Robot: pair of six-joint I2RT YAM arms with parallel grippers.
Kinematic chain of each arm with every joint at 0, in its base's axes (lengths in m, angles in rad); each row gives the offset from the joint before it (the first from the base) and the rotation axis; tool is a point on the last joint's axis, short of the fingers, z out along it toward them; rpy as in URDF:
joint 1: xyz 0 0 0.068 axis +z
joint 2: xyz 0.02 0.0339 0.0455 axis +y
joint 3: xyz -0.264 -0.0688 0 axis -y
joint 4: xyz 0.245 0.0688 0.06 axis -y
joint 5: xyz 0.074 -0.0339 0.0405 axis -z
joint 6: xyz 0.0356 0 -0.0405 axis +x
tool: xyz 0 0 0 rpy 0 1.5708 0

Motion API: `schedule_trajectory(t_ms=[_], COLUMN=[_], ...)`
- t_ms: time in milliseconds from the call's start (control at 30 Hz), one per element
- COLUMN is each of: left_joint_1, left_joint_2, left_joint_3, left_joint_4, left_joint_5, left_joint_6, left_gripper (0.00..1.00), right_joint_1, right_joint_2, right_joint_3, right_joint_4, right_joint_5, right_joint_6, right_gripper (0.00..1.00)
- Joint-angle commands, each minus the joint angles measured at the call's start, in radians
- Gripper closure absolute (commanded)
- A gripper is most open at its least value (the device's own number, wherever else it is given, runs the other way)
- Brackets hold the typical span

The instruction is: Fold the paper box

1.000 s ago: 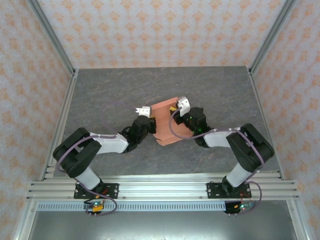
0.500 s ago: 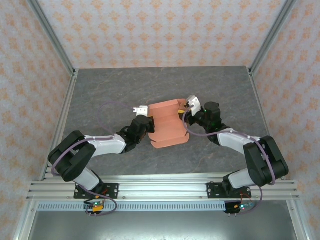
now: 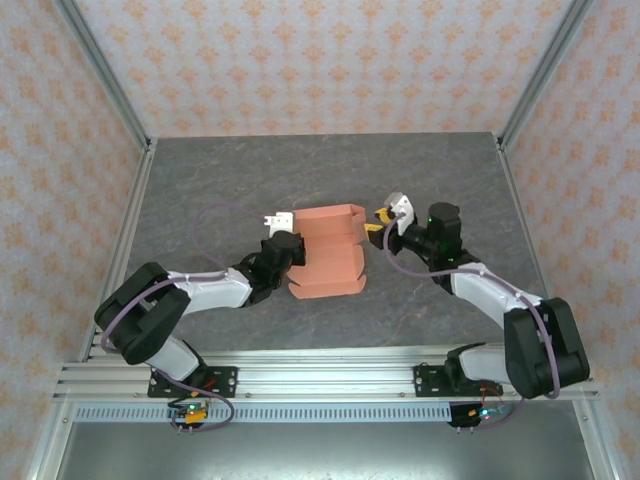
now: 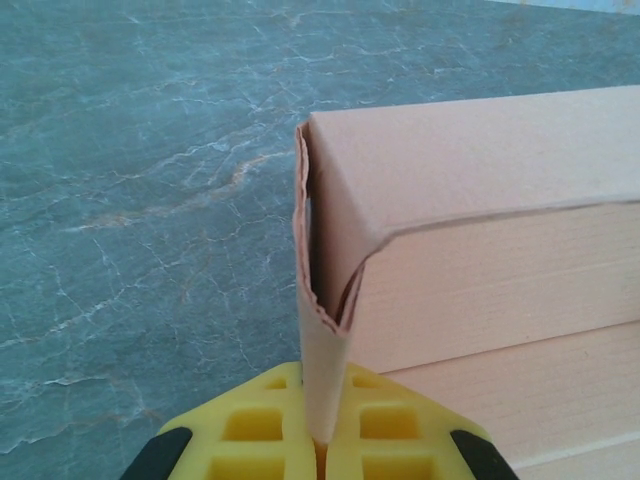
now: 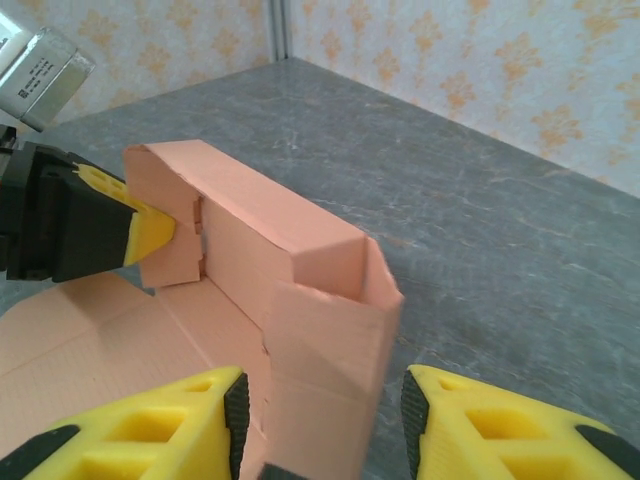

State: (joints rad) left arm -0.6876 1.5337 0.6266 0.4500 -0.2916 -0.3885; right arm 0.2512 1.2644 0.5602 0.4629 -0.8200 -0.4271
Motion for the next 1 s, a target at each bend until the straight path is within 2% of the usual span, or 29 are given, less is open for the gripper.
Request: schedule_trajectory(t_ms=[0, 67, 100, 267, 367, 600, 700, 800, 867, 967], left_joint_1=[-0.01, -0.01, -0.01, -0.011, -0.01, -0.01, -0.01, -0.01, -0.01, -0.01], left_joint_2=[-0.043, -0.051, -0.056, -0.069, -0.07, -0.069, -0.065, -0.061, -0.058, -0.051], left_joint_3=[-0.001, -0.007, -0.011, -0.019, -0.016, -0.009, -0.003, 0.007, 0.008, 0.009], left_joint_4=[-0.018, -0.005, 0.003, 0.027, 0.025, 0.023, 0.018, 0.001, -0.001, 0.0], left_joint_5=[-0.056, -0.042, -0.035, 0.016, 0.024, 0.038, 0.035, 0.029, 0.025, 0.019], left_joint_6=[0.032, 0.044, 0.048, 0.059, 0.056, 0.045, 0.039, 0.025, 0.011, -0.01], left_gripper=[1.0, 1.0, 1.0, 1.0, 1.0, 1.0, 1.0, 1.0, 1.0, 1.0], right_joint_1=[-0.015, -0.027, -0.032, -0.033, -0.026, 0.059, 0.092, 0.139, 0.188, 0.245], right_joint_2=[-0.046, -0.043, -0.037, 0.062, 0.117, 0.216, 0.248, 0.273, 0.286, 0.33], right_joint_3=[-0.02, -0.017, -0.009, 0.106, 0.121, 0.199, 0.189, 0.141, 0.099, 0.061], right_joint_4=[0.042, 0.042, 0.032, -0.105, -0.056, -0.072, 0.023, 0.18, 0.289, 0.432], right_joint_5=[0.051, 0.14, 0.14, -0.056, -0.164, -0.095, -0.02, 0.129, 0.317, 0.523], right_joint_6=[0.009, 0.011, -0.001, -0.107, -0.126, -0.139, -0.087, -0.009, 0.023, 0.089], right_gripper=[0.54, 0.54, 0.54, 0.53, 0.53, 0.56, 0.59, 0.63, 0.64, 0.63])
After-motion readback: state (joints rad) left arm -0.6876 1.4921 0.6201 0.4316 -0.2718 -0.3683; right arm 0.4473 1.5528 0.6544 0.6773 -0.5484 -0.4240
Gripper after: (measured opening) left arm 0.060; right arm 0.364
